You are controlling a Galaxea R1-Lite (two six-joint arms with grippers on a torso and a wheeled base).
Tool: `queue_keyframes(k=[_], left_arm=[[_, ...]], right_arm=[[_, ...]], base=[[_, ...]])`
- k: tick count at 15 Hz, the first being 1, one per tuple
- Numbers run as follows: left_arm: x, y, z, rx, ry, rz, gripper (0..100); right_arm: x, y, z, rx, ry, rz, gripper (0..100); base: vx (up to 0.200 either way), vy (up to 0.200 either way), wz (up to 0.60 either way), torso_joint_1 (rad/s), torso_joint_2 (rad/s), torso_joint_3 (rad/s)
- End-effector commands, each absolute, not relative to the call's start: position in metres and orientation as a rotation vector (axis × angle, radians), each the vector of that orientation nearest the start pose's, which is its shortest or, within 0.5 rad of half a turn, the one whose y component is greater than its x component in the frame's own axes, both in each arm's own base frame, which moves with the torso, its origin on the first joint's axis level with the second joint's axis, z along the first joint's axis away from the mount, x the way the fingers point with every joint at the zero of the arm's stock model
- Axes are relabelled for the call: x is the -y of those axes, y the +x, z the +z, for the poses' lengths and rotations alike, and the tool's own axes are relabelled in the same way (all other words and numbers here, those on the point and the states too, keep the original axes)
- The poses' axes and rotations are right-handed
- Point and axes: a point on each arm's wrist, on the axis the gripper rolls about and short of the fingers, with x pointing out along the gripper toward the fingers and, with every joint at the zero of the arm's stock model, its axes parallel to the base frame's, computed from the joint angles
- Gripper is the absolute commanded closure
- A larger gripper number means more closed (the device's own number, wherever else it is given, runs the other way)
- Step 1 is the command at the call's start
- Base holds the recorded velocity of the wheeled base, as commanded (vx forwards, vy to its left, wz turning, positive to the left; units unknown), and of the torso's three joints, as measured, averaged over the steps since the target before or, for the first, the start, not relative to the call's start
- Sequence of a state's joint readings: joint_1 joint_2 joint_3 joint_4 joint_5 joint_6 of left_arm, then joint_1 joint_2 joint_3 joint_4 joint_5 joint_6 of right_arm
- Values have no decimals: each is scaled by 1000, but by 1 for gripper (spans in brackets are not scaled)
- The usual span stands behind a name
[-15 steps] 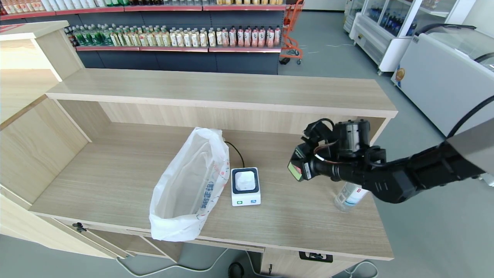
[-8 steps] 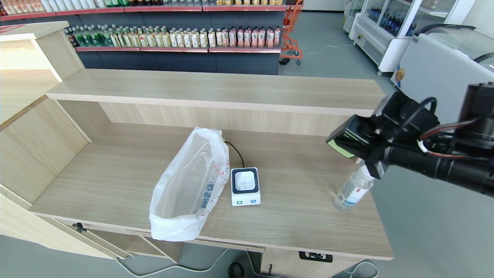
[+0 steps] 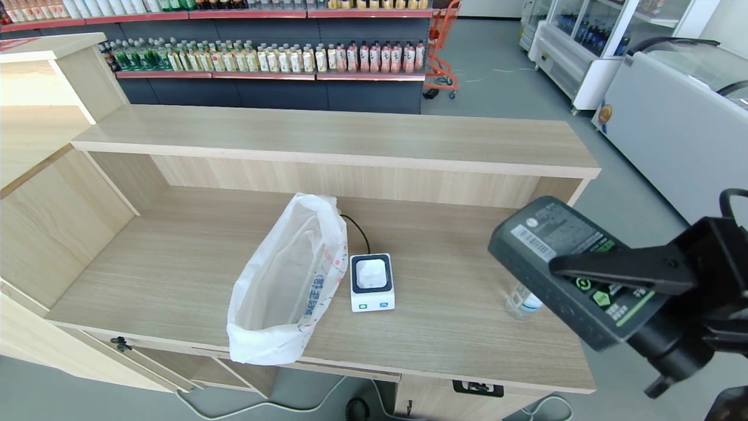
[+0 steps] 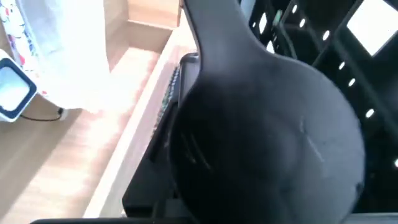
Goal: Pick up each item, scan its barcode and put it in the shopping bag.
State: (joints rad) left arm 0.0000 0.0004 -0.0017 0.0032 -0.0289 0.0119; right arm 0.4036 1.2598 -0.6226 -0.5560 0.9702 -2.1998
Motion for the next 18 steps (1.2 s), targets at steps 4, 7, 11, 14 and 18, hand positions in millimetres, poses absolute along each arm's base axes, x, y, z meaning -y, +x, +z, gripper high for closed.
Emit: queue_keyframes(k=[4, 7, 11, 14, 18], left_arm=[[1, -23, 76, -1, 12, -29, 100], [1, -23, 76, -1, 12, -29, 100], [1, -23, 76, -1, 12, -29, 100], [1, -23, 76, -3, 12, -29, 100], [1, -23, 76, -3, 12, -29, 100]], right_arm=[[-101, 131, 240, 1822, -1822, 777, 100], [-102, 124, 246, 1907, -1835, 724, 100], [-99, 119, 258, 1962, -1848, 640, 100], [-96, 115, 272, 1990, -1861, 567, 100], [-93, 109, 274, 2038, -1859, 530, 100]], base=[[0, 0, 0, 0, 0, 0], [0, 0, 0, 0, 0, 0], [0, 0, 0, 0, 0, 0], [0, 0, 0, 0, 0, 0], [0, 0, 0, 0, 0, 0]])
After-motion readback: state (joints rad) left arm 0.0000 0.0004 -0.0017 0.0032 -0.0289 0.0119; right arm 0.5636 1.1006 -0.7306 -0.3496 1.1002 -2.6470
